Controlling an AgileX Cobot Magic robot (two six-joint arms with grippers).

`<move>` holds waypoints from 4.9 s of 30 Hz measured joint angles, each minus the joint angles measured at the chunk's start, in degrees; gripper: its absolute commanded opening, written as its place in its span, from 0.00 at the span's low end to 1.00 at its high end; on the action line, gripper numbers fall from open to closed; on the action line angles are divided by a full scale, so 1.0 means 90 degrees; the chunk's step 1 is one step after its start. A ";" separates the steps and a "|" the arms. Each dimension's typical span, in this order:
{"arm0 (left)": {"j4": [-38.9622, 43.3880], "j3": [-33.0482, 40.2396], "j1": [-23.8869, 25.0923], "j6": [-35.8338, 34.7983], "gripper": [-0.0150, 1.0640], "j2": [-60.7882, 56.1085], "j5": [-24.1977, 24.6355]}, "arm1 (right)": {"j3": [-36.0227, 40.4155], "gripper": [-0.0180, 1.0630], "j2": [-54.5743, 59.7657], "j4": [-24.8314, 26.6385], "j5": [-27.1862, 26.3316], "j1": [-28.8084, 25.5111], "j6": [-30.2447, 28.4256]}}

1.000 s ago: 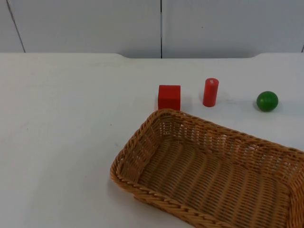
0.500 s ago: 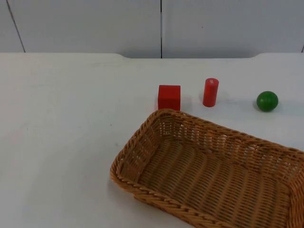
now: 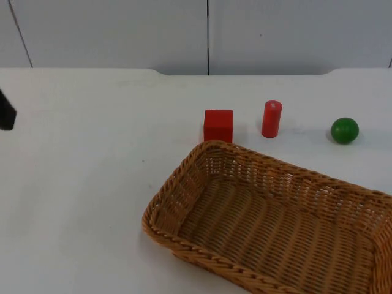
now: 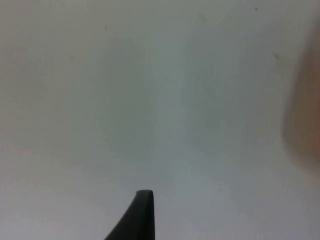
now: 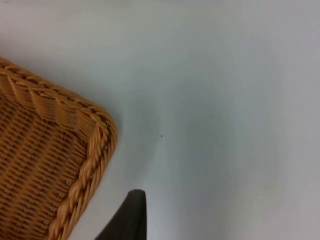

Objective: Pick up the basket with the left hand and place the object to the left of the red cylinder into the basket with the right hand.

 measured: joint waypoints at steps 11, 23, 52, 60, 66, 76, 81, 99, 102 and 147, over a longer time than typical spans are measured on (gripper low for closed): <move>-0.0057 -0.1574 -0.1693 0.0046 0.99 0.2263 0.0000 | 0.0000 0.99 0.0000 0.0014 0.0000 0.0000 0.0000; 0.0002 -0.3253 -0.3002 0.0182 0.99 0.4745 0.0234 | 0.0000 0.99 0.0000 0.0014 -0.0016 0.0000 0.0000; -0.0394 -0.3731 -0.3105 0.0601 0.01 0.6196 0.0468 | 0.0051 0.99 0.0000 -0.0189 -0.0162 0.0000 0.0000; -0.0564 -0.3525 -0.2644 0.0589 0.01 0.5422 0.0995 | 0.0051 0.99 0.0000 -0.0177 -0.0125 0.0000 0.0000; -0.0589 -0.2618 -0.1896 0.0642 0.01 0.4136 0.1033 | 0.0051 0.99 0.0000 -0.0025 -0.0030 0.0000 0.0070; -0.1213 -0.0928 -0.0033 0.1547 0.01 0.2836 0.1116 | 0.0051 0.99 0.0000 0.0432 0.0007 0.0000 0.0000; -0.1697 -0.0143 0.1028 0.2353 0.01 0.2716 0.1085 | 0.0051 0.99 0.0000 0.0763 -0.0005 0.0000 -0.0141; -0.2659 0.0153 0.1628 0.3409 0.01 0.2712 0.1125 | -0.0784 0.99 0.0544 0.1918 0.0393 0.0000 -0.1215; -0.2659 0.0153 0.1628 0.3425 0.01 0.2712 0.1125 | -0.1689 0.99 0.1292 0.2059 0.0455 0.0238 -0.1226; -0.2522 0.0153 0.1628 0.3380 0.01 0.2712 0.0994 | -0.9605 0.77 1.0646 -0.0702 -0.0018 0.3708 0.2909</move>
